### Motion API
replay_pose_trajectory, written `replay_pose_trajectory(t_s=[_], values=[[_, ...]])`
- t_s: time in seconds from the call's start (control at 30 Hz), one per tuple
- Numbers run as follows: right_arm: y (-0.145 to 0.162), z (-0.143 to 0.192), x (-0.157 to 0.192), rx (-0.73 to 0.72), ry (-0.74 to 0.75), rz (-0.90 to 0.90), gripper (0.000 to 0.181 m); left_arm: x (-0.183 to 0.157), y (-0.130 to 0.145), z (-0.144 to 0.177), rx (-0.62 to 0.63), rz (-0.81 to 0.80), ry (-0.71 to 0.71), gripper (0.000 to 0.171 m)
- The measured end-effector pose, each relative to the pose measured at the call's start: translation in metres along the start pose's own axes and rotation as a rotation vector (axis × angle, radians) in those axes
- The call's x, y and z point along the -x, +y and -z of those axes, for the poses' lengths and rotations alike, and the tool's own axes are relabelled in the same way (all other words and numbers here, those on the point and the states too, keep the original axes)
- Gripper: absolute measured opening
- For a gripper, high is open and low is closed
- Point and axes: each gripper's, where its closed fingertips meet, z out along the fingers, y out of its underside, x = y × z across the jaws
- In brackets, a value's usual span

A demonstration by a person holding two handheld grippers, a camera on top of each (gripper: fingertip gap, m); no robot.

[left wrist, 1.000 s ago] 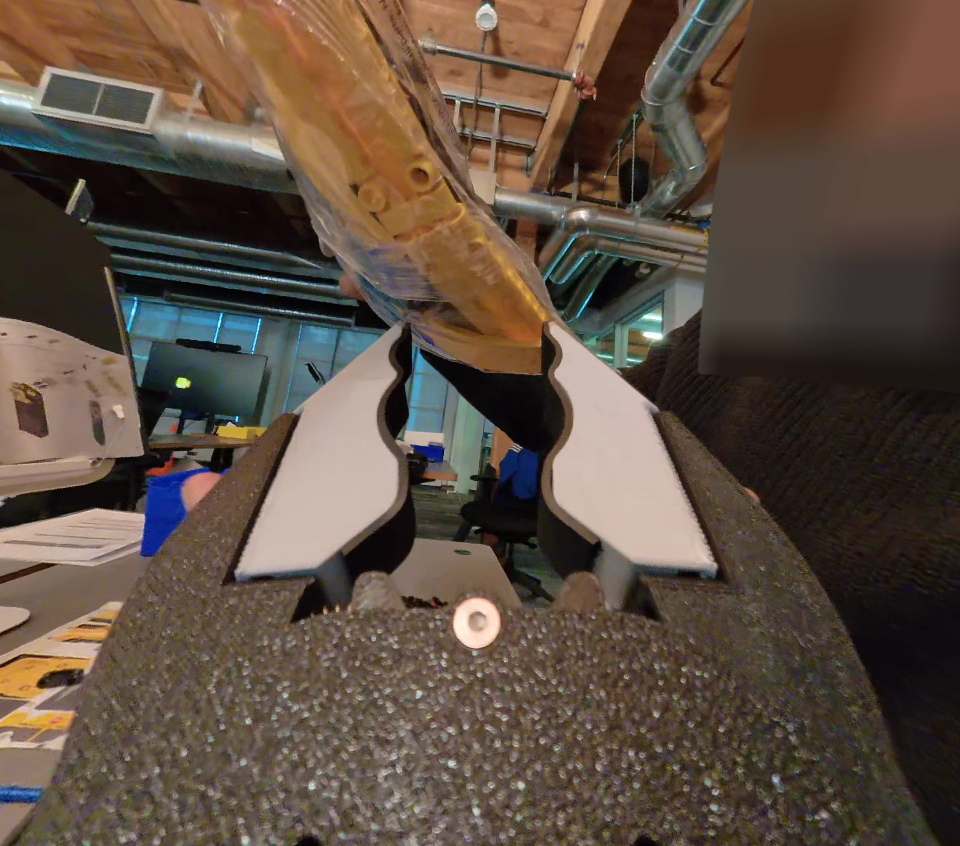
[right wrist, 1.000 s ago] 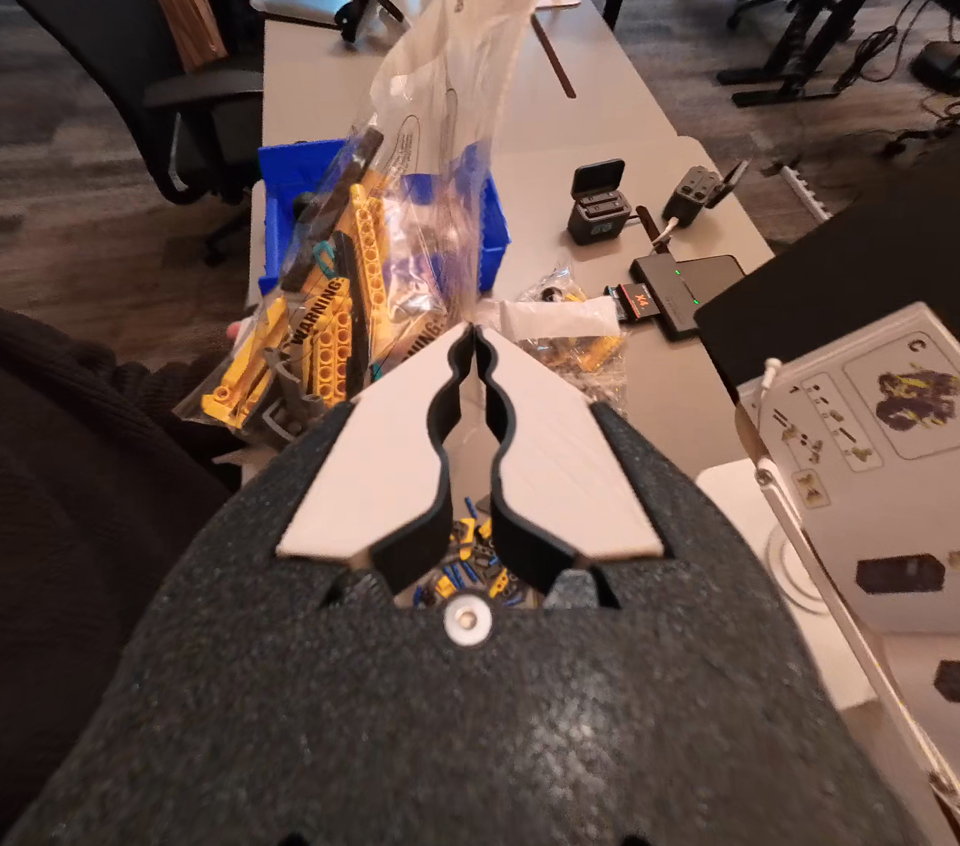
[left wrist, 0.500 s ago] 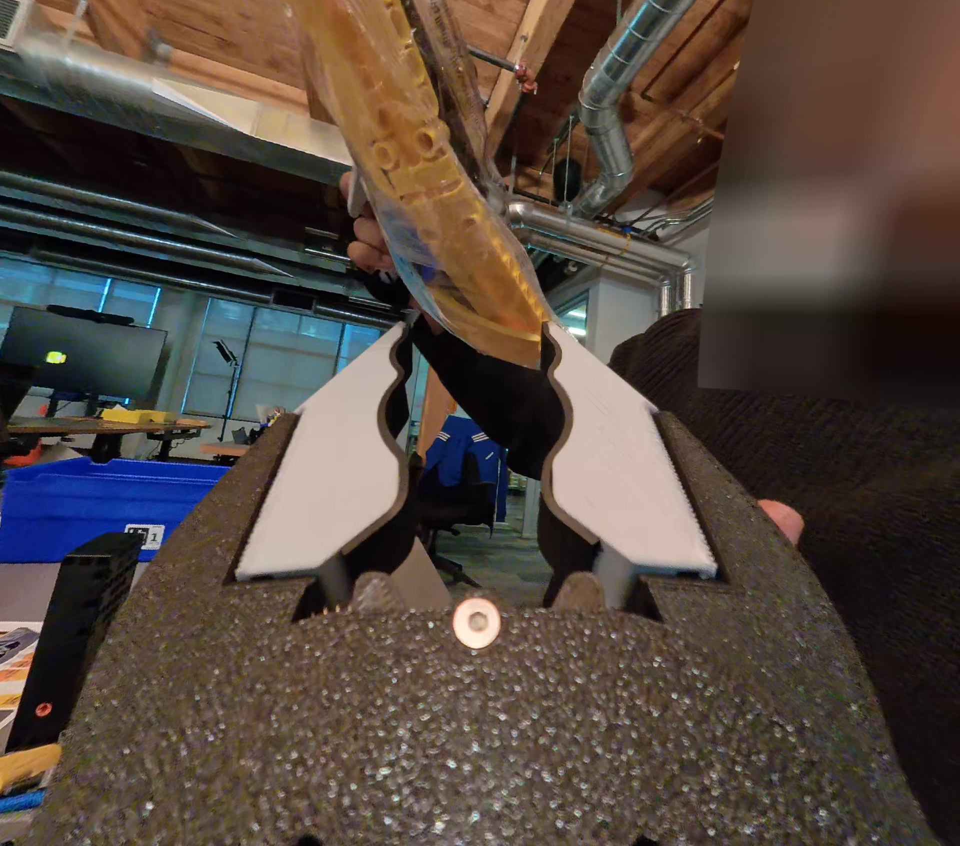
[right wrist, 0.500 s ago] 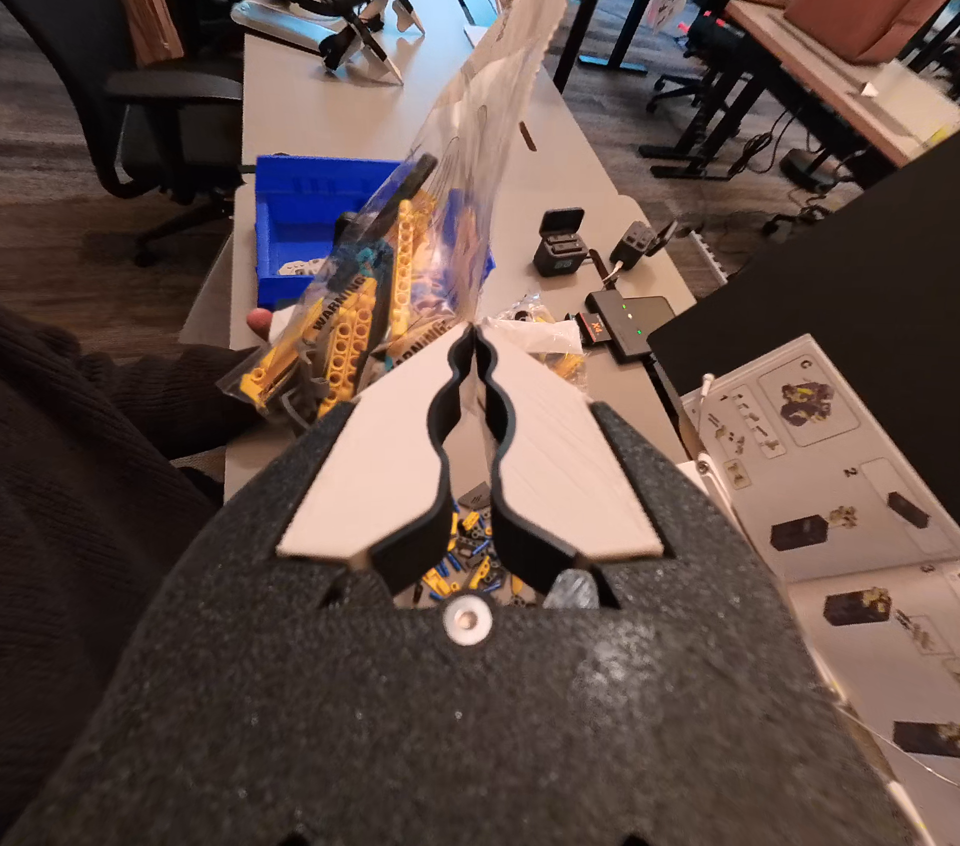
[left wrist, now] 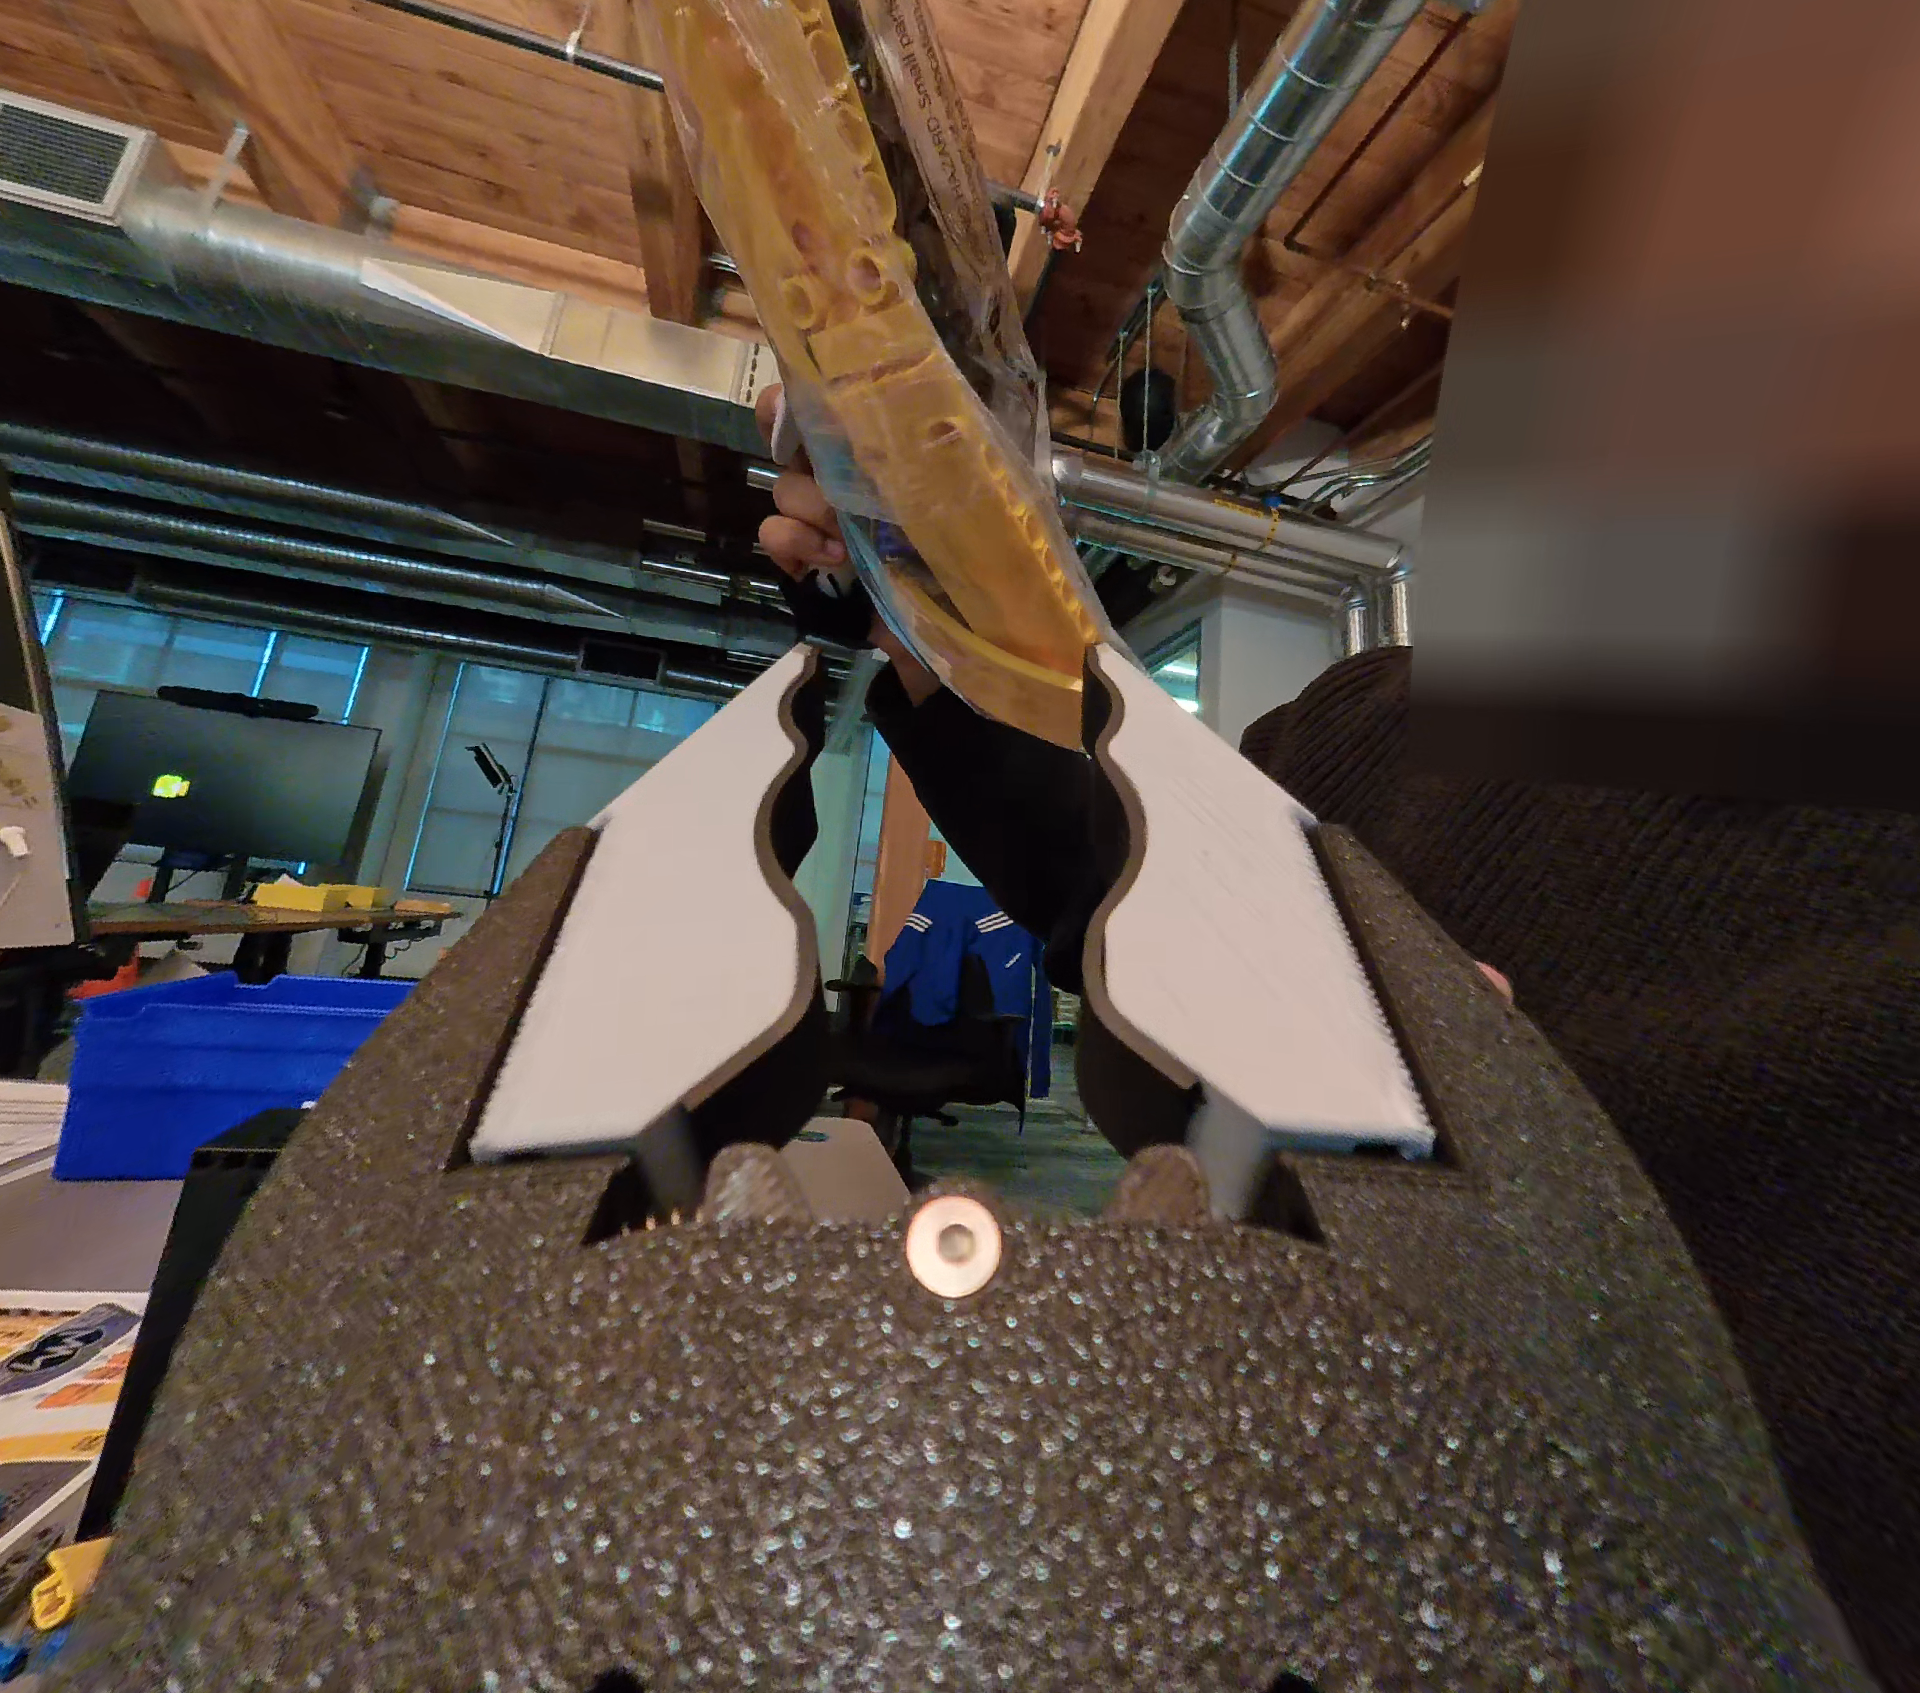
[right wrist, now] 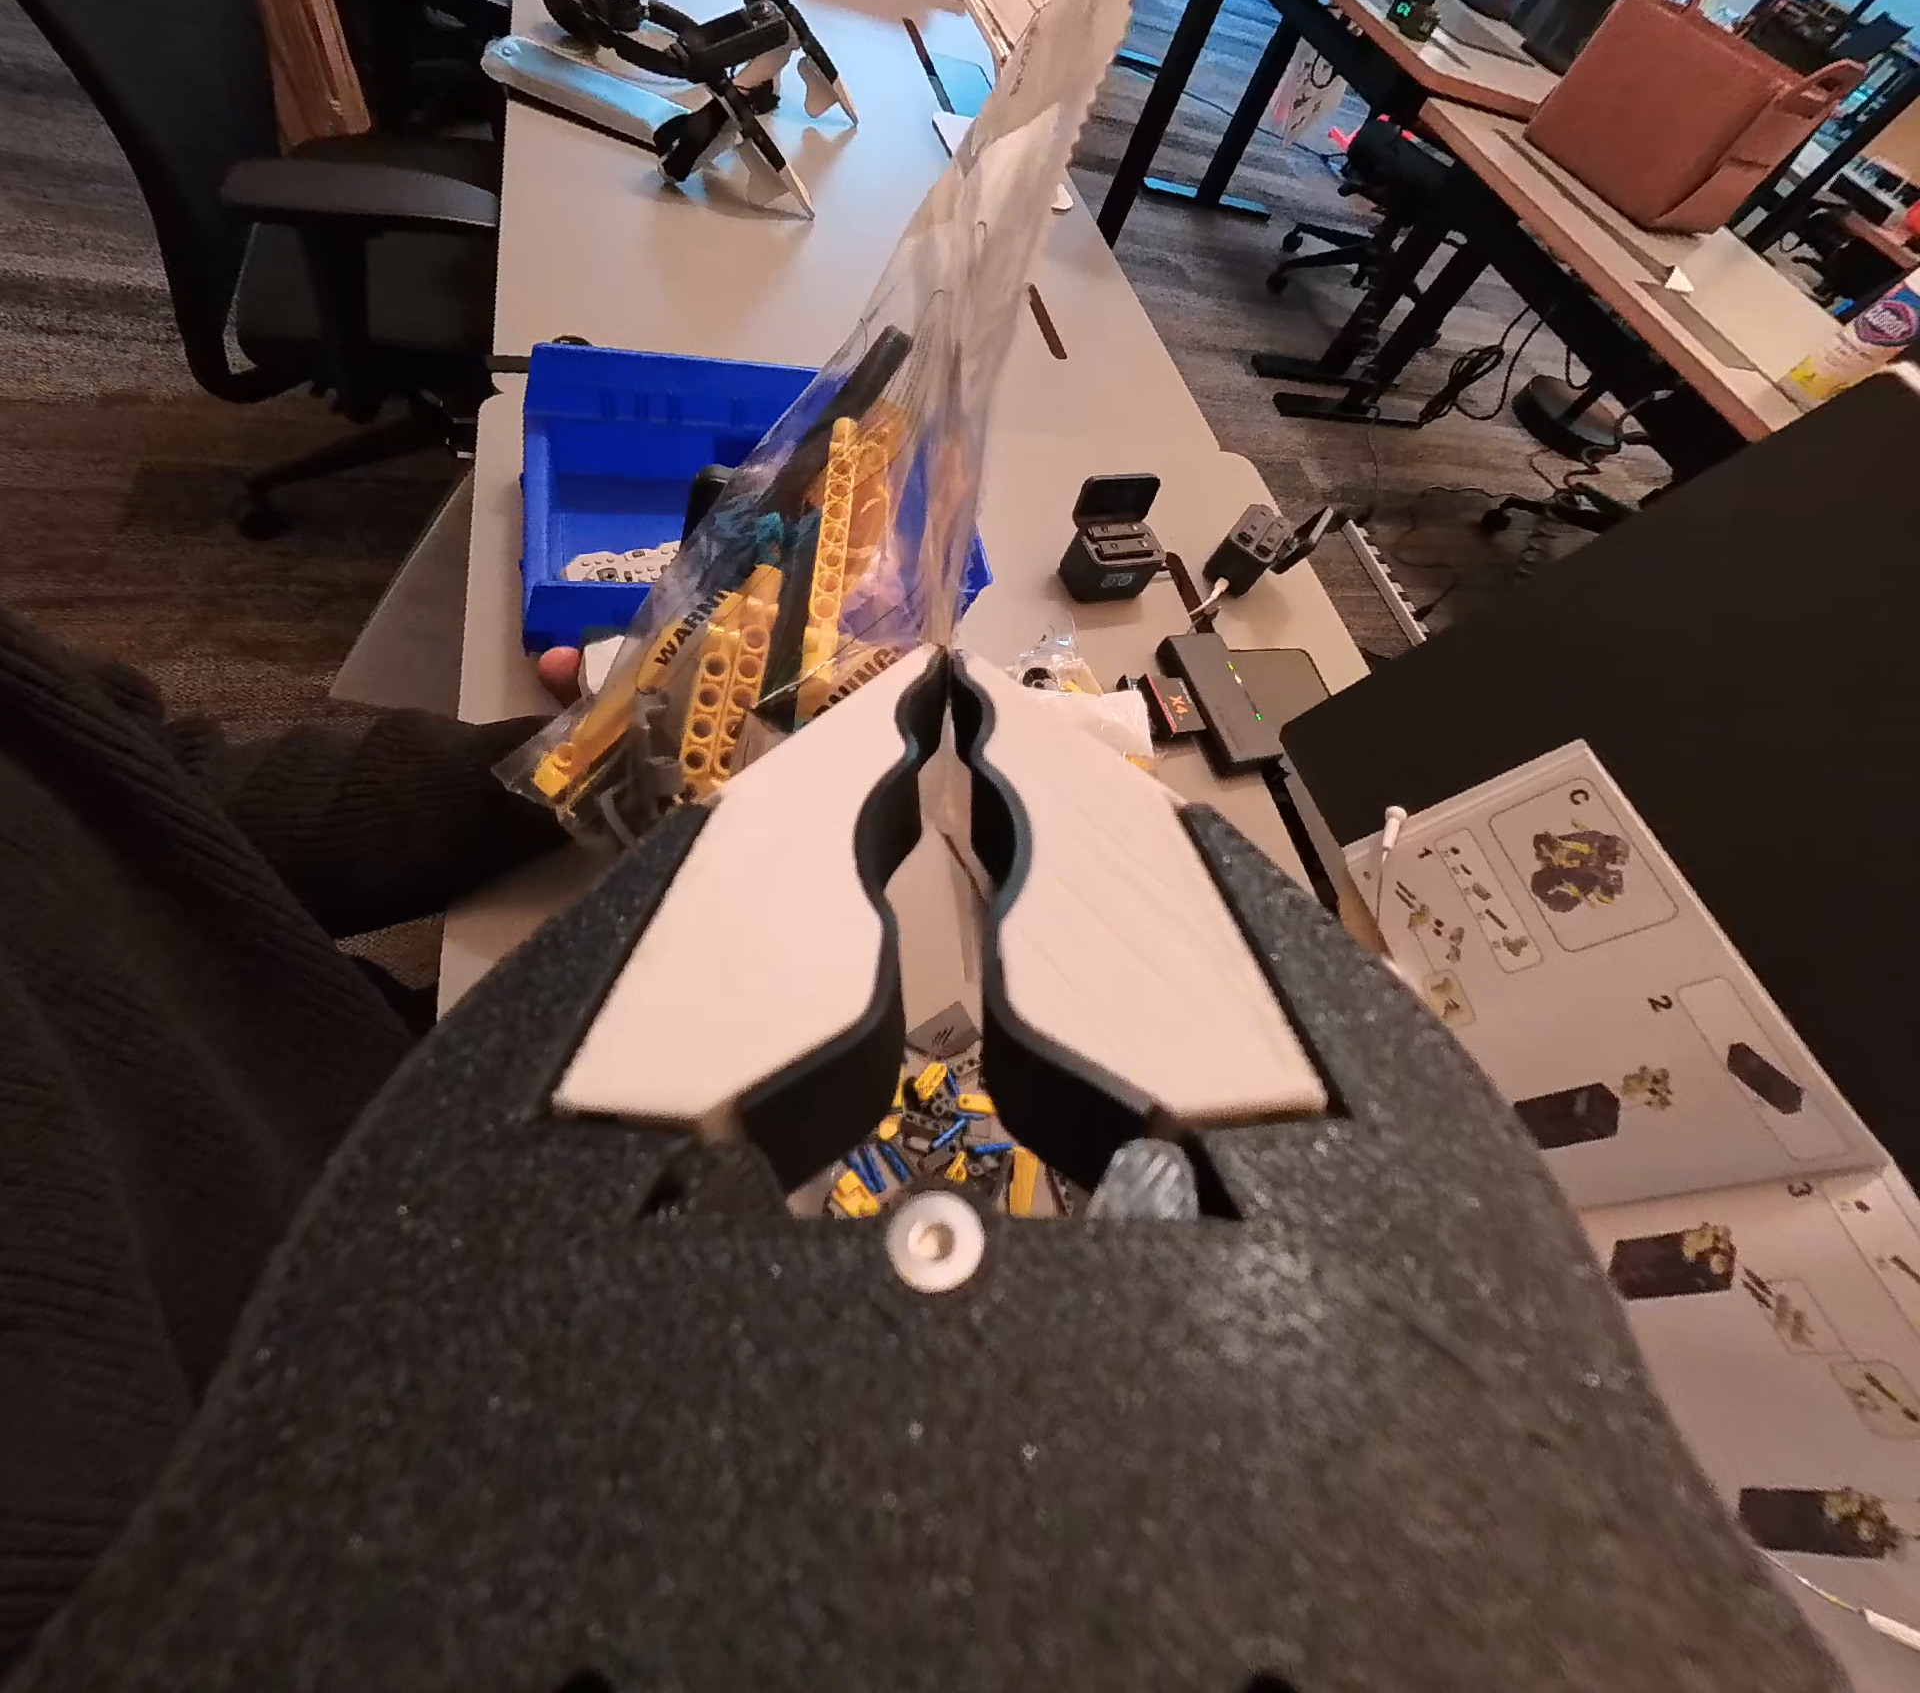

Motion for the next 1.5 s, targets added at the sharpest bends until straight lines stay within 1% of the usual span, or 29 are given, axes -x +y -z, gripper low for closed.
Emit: replay_pose_trajectory(t_s=[0.53,0.73,1.0,1.5], values=[[-0.010,-0.004,0.001,-0.018,0.016,0.025,0.000,0.006,-0.001,0.002,-0.002,0.012,-0.025,0.048],[-0.016,-0.002,0.004,-0.037,0.031,0.054,0.000,0.013,0.001,0.003,0.008,0.017,-0.063,0.048],[-0.017,-0.002,0.006,-0.046,0.032,0.061,0.000,0.015,0.000,0.004,0.002,0.024,-0.066,0.048],[-0.030,-0.001,0.021,-0.092,0.003,0.112,0.000,0.017,0.000,0.005,0.006,0.027,-0.071,0.048]])
